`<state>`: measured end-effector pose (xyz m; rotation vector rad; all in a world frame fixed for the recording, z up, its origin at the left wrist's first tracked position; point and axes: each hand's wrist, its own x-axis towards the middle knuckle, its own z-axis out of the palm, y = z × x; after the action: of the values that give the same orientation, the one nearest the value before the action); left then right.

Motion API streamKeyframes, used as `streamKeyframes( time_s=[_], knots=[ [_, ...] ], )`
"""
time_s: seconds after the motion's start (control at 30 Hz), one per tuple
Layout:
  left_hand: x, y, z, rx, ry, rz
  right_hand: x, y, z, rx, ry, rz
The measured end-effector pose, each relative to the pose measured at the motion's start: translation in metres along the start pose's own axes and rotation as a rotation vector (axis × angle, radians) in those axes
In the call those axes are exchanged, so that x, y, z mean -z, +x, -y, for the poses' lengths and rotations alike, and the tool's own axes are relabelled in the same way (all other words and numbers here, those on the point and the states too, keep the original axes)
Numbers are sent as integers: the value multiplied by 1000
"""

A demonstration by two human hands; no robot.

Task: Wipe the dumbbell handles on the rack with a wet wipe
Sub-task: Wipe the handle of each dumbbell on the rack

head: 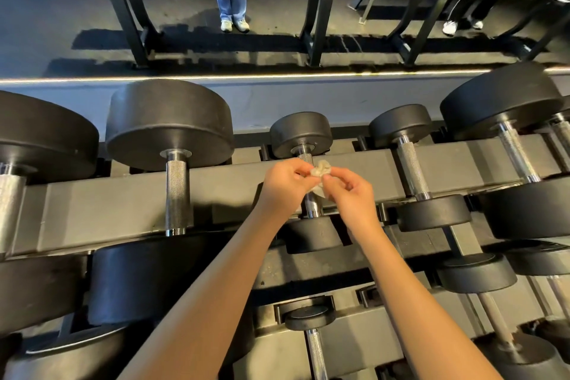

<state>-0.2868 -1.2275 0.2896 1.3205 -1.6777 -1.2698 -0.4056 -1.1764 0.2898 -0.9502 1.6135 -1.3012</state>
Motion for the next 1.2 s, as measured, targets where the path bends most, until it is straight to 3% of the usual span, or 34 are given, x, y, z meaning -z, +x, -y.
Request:
streamKeyframes(
  time_s=[0.1,0.17,0.23,0.3,0.4,0.6,0.73,1.0,1.2],
  knots=[
    [2,5,1,-167,263,-53,6,8,3,-35,-6,-91],
    [9,9,2,-270,367,-140,9,15,-2,-10,-230,-162],
    [16,16,3,-308,401,-210,8,18,-11,-25,-509,-117],
    [19,25,6,-265,428,-167,4,18,-19,-71,-581,-32],
    [15,32,13,-215,459,-89,2,19,-22,-98,-559,-10],
    [6,29,19,-280,500,-232,-12,38,-24,-90,-507,-119],
    [8,30,15,-232,505,-173,-25,57,-15,-16,-446,-174],
    [3,27,23,-314,549,-225,-4,37,-20,-71,-575,-7],
    [5,29,20,-244,529,-188,-23,57,-5,-16,-435,-114]
  ],
)
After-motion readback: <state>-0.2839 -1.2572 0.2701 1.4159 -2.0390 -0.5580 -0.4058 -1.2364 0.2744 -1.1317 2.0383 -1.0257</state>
